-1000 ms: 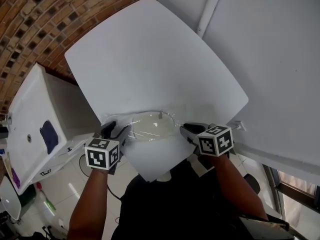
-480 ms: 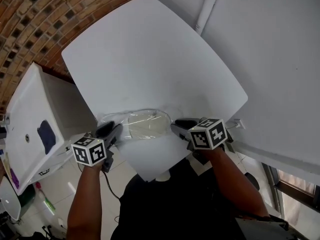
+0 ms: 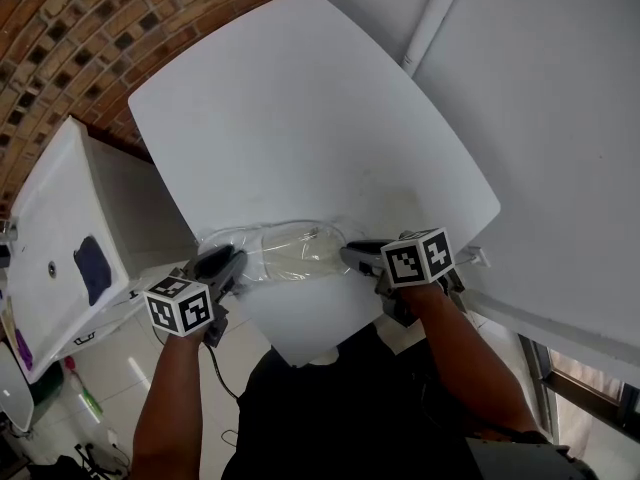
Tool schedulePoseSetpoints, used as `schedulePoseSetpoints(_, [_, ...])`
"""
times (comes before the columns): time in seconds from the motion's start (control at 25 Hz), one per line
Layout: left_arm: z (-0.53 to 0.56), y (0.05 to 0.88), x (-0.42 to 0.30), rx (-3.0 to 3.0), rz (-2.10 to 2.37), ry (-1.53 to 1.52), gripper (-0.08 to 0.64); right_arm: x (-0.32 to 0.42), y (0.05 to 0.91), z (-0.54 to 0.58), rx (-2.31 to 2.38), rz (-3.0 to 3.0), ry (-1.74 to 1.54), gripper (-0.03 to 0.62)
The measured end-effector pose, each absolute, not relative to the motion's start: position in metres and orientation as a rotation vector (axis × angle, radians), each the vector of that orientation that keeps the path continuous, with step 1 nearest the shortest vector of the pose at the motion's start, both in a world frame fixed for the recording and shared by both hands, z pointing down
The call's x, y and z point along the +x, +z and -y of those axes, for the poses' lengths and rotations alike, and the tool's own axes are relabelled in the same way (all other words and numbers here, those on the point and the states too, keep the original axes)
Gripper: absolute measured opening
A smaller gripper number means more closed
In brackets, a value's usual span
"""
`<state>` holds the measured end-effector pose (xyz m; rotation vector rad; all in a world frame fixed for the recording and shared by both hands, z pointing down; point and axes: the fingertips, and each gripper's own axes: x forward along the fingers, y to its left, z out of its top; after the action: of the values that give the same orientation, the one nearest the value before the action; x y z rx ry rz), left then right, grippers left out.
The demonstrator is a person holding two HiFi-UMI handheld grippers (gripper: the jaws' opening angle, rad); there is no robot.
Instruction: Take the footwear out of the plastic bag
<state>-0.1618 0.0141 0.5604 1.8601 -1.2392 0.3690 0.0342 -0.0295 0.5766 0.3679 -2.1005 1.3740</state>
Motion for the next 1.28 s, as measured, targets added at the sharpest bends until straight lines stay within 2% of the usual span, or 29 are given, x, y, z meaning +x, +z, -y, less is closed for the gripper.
schedulePoseSetpoints(0.44, [-0.015, 0.557, -0.167, 1.858, 1.263, 0.414, 0.077, 0.038, 0.541, 0.028, 0.318, 2.269, 1.605, 0.034])
schedulePoseSetpoints(0.6, [-0.016, 0.560, -0.171, 1.847, 1.213, 0.317, 0.067, 0.053, 0.545, 0.032, 0.384, 2.253, 1.610, 0.075])
schedulePoseSetpoints(0.76, [-0.019, 0.559, -0.176, 1.882, 1.128, 0.224, 0.027, 0.051, 0.552, 0.029, 0.361, 2.218, 1.539, 0.075])
schedulePoseSetpoints(1.08, [-0.019, 0.559, -0.175, 1.896, 1.086, 0.220, 0.025, 0.044, 0.571, 0.014, 0.314, 2.130, 1.298, 0.074])
schedulePoseSetpoints(1.28, [-0.018, 0.558, -0.178, 1.875, 1.069, 0.161, 0.025, 0.040, 0.560, 0.022, 0.275, 2.181, 1.565, 0.079])
